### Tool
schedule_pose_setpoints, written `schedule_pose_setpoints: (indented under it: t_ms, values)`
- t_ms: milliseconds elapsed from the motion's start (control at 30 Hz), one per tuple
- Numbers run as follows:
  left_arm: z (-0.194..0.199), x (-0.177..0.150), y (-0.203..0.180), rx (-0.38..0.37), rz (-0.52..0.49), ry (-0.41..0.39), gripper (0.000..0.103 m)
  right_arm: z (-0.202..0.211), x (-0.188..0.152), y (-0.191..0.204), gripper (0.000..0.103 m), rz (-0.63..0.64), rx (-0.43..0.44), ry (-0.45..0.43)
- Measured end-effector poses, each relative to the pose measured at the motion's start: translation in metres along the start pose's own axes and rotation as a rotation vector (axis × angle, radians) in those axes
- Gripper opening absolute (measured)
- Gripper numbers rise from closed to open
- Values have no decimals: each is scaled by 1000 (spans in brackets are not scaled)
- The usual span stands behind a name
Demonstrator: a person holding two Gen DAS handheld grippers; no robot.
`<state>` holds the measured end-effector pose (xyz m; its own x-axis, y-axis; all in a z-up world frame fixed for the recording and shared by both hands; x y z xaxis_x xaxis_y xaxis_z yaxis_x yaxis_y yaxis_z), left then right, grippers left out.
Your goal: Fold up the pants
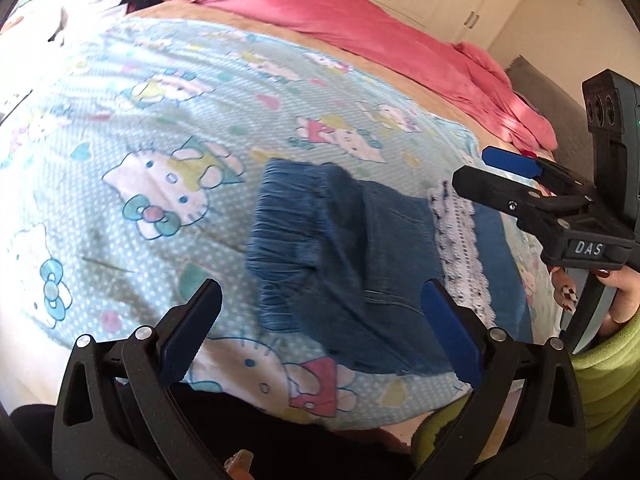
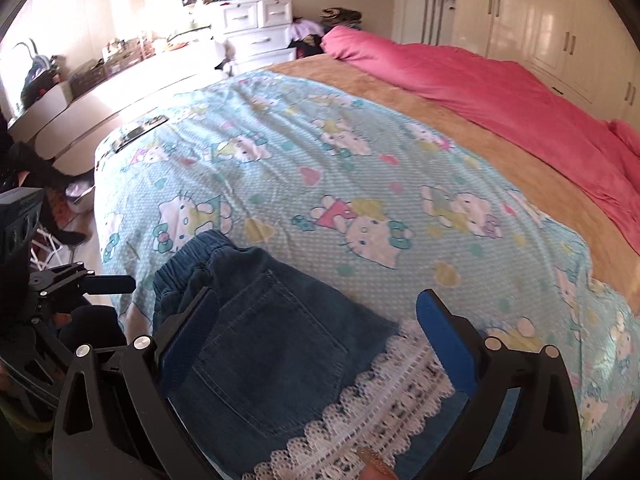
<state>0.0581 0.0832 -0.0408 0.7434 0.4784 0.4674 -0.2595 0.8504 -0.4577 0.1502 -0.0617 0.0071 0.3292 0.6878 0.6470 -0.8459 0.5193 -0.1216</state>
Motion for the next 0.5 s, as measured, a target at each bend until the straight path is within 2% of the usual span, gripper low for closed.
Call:
schedule_pose_setpoints:
  t_ms: [133,300,367,500]
  values:
    - [-5,3,14,-10,44,5,93,-18,9,7,98,36,43,23]
    - [-14,1,21,-29,72,41,51,-39,21,10,98,30,139,40]
    - [-16,-1,20,-43,67,51,42,-49,26,13,98,41,180,56]
    - [-22,-3,18,-38,59,63,41,-68,31,26,98,76,257,97]
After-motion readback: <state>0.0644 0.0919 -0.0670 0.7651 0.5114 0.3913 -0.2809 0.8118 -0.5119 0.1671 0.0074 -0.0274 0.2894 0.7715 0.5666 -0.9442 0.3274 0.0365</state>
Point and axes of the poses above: each gripper's, at about its wrist camera, not at the fingertips, and z roughly against the way its jaws point, y to its left, x to its top, the point moved 3 cm from there along -z, roughly the way its jaws point, and after that the axes turned 13 degrees about z, right-handed, at the moved point
